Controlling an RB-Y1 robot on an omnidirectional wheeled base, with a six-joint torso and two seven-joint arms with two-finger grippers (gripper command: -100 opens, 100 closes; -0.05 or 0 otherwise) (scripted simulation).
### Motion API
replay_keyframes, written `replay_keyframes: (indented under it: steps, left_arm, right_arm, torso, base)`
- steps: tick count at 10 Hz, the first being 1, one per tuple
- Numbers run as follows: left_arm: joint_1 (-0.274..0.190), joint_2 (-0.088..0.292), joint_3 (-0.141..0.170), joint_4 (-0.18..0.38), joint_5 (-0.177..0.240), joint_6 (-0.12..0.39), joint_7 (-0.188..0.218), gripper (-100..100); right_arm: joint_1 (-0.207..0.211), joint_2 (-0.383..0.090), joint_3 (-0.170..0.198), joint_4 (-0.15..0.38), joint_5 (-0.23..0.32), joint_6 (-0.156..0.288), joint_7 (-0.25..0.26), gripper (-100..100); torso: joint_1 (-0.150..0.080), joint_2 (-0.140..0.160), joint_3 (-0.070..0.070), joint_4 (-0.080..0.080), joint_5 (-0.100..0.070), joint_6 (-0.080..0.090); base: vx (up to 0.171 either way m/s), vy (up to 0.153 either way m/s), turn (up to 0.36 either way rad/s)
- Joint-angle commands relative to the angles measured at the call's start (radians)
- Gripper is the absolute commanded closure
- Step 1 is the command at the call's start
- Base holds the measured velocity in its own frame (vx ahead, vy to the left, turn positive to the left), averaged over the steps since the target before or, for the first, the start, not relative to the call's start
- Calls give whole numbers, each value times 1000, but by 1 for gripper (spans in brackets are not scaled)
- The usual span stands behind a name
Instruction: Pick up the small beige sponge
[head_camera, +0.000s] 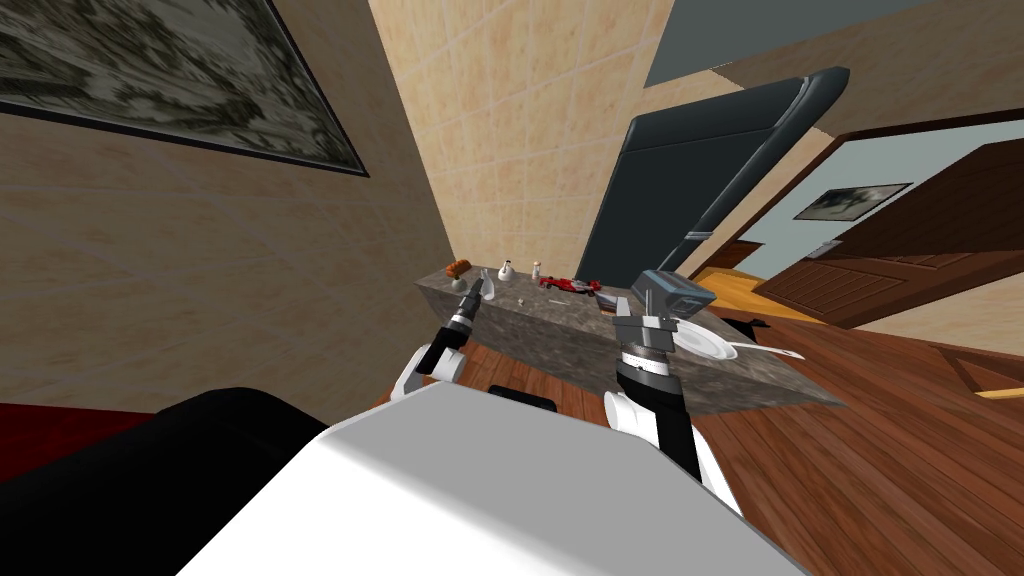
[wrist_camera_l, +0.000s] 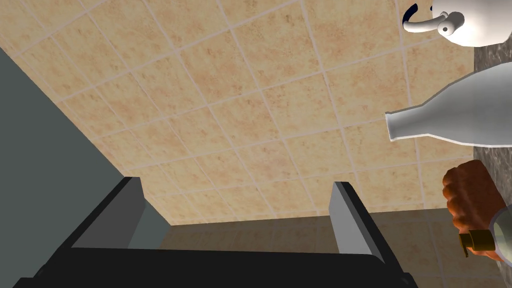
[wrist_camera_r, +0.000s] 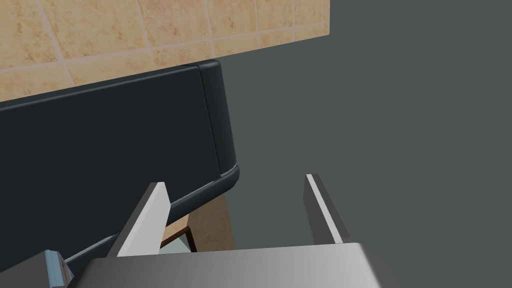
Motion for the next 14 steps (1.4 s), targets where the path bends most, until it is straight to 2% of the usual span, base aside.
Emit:
replay_keyframes:
  steps: [1,14]
  left_arm:
    - [-16,1,-8,-2,1,50,-10,-100]
    - [-109,0,-35,14,6,419,-53,-100]
  right_arm:
    - [0,0,0,0,0,0,0,0]
    - [0,0,0,0,0,0,0,0]
  torso:
    - [0,0,0,0,0,0]
    - [-1,-2,-1,-1,0,0]
  base:
    - [-10,-2,-24]
    - [7,-11,-23]
